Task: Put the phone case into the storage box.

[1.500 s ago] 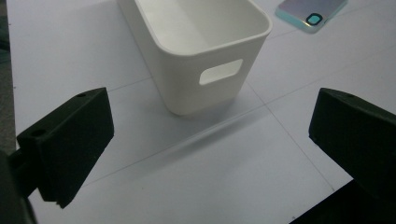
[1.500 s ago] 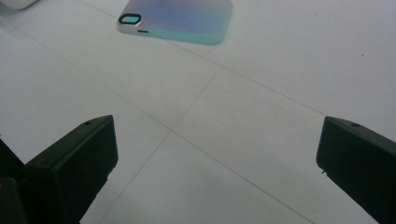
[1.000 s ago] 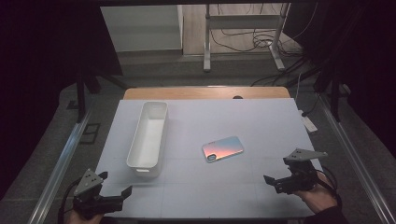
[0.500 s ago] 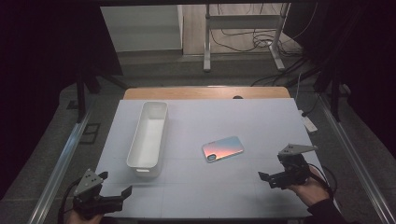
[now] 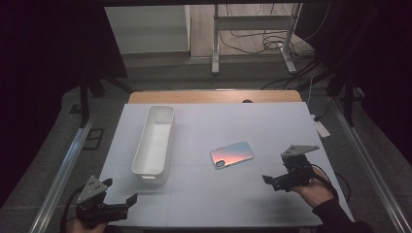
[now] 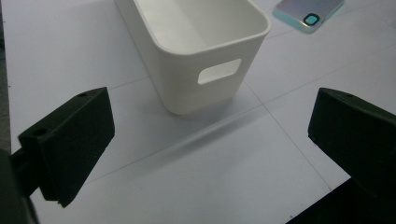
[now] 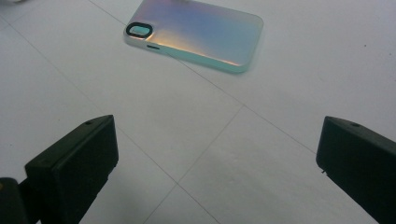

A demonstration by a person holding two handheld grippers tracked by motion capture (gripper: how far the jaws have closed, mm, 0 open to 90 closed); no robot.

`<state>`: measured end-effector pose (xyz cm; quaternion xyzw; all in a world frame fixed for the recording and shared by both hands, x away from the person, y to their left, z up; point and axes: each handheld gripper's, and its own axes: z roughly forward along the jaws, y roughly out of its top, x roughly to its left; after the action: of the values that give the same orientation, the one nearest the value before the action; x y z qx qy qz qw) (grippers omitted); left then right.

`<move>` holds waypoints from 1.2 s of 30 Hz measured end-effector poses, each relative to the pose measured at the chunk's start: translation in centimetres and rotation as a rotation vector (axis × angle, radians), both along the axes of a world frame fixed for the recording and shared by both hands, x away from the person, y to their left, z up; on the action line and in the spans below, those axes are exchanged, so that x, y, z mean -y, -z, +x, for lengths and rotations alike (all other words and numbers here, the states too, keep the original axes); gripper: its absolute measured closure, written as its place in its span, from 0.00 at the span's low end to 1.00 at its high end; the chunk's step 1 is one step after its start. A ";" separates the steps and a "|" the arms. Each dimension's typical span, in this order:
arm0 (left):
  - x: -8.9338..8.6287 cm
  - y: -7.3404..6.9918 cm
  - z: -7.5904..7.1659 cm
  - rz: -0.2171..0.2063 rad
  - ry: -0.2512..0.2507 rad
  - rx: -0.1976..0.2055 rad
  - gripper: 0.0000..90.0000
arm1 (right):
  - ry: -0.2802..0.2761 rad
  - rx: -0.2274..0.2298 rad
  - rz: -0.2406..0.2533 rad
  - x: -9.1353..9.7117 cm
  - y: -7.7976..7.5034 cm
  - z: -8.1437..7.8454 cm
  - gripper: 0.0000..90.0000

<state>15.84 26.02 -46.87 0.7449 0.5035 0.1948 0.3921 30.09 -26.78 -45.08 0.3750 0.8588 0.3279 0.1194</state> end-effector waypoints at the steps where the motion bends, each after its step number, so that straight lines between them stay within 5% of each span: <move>1: 0.0 0.0 0.0 0.000 0.000 -0.001 0.01 | 0.000 -0.004 -0.002 -0.1 0.0 0.1 0.00; 36: 0.0 0.0 0.0 -0.003 0.000 -0.004 0.02 | -0.055 -0.029 -0.074 -2.8 0.3 3.1 0.00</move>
<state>15.88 26.04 -46.89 0.7447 0.5045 0.1927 0.3921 33.18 -23.93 -45.43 0.3513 0.8820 0.2934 0.1119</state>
